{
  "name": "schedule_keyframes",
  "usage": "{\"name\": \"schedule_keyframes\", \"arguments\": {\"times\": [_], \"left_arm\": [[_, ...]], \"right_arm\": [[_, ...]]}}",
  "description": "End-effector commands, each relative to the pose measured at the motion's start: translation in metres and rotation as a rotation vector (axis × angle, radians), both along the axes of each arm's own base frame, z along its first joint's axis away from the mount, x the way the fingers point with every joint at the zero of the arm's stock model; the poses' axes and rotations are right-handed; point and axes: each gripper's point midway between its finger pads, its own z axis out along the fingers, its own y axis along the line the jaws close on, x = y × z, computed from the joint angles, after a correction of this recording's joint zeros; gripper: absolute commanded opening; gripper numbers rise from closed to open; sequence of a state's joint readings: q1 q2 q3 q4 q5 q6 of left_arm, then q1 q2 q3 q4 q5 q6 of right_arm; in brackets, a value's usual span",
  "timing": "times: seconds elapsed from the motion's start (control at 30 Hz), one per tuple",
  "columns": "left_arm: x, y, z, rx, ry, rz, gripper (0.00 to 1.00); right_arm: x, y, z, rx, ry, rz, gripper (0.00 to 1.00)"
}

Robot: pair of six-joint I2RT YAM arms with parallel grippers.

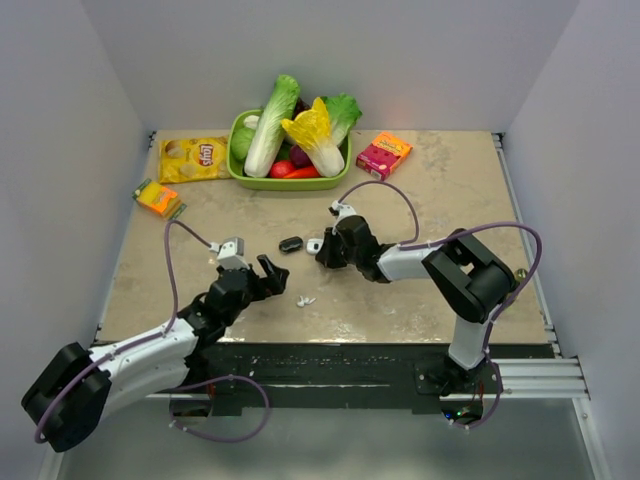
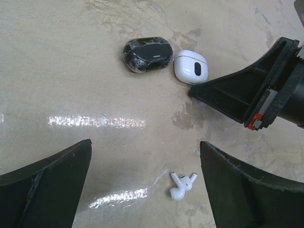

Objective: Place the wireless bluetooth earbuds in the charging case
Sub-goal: Pick up the charging case at the center of the board.

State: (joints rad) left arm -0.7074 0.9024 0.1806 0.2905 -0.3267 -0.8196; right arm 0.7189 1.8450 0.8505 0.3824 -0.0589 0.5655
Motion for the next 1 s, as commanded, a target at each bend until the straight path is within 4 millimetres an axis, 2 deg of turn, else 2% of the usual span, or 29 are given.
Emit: {"name": "schedule_keyframes", "arguments": {"times": [0.0,0.1,0.13,0.2,0.23,0.27,0.3,0.33,0.37,0.4,0.43,0.47,0.5,0.53,0.57,0.63,0.7,0.73,0.77,0.97], "left_arm": [[0.004,-0.003,0.003,-0.027,-0.021,0.012,0.99],[0.006,-0.007,0.007,-0.041,-0.040,-0.004,0.93],[0.006,-0.009,0.008,-0.049,-0.042,-0.010,0.92],[0.009,-0.016,0.017,-0.083,-0.067,-0.031,0.87],[0.007,-0.023,0.020,-0.107,-0.069,-0.061,0.86],[0.009,-0.030,0.023,-0.132,-0.078,-0.079,0.85],[0.010,-0.035,0.024,-0.137,-0.076,-0.100,0.85],[0.012,-0.047,0.035,-0.162,-0.095,-0.142,0.85],[0.014,-0.053,0.026,-0.138,-0.066,-0.165,0.84],[0.016,-0.060,0.025,-0.126,-0.063,-0.189,0.84],[0.023,-0.069,0.033,-0.121,-0.059,-0.204,0.84],[0.027,-0.072,0.022,-0.087,-0.027,-0.210,0.84],[0.032,-0.077,0.023,-0.070,-0.023,-0.218,0.85],[0.041,-0.082,0.031,-0.046,-0.030,-0.211,0.86],[0.046,-0.085,0.025,-0.018,-0.012,-0.214,0.88],[0.056,-0.094,0.032,0.026,0.000,-0.217,0.88],[0.061,-0.101,0.023,0.063,0.035,-0.228,0.88],[0.063,-0.107,0.026,0.073,0.045,-0.234,0.88],[0.064,-0.108,0.015,0.093,0.072,-0.236,0.88],[0.065,-0.110,-0.017,0.170,0.179,-0.231,0.87]], "right_arm": [[-0.001,-0.011,0.000,-0.030,-0.015,-0.024,0.00],[-0.007,-0.014,0.015,-0.009,-0.035,-0.008,0.00],[-0.015,-0.019,0.026,0.007,-0.050,-0.005,0.00],[-0.025,-0.029,0.035,0.000,-0.059,-0.009,0.00],[-0.033,-0.039,0.032,-0.018,-0.052,-0.013,0.04],[-0.036,-0.043,0.051,-0.004,-0.094,-0.012,0.06],[-0.044,-0.050,0.050,-0.027,-0.085,-0.010,0.08],[-0.052,-0.057,0.047,-0.041,-0.075,-0.004,0.11],[-0.053,-0.063,0.065,-0.028,-0.120,-0.017,0.13],[-0.060,-0.070,0.064,-0.043,-0.112,-0.016,0.15],[-0.065,-0.075,0.066,-0.047,-0.117,-0.016,0.20],[-0.068,-0.079,0.071,-0.047,-0.127,-0.012,0.22],[-0.073,-0.083,0.083,-0.035,-0.147,-0.010,0.24],[-0.075,-0.086,0.086,-0.036,-0.152,-0.010,0.30],[-0.078,-0.088,0.090,-0.035,-0.162,-0.004,0.32],[-0.081,-0.094,0.101,-0.032,-0.185,-0.008,0.37],[-0.085,-0.097,0.107,-0.032,-0.196,-0.006,0.39],[-0.086,-0.098,0.108,-0.028,-0.196,-0.002,0.40],[-0.087,-0.098,0.110,-0.025,-0.198,0.000,0.40],[-0.091,-0.097,0.120,-0.001,-0.213,0.012,0.43]]}}
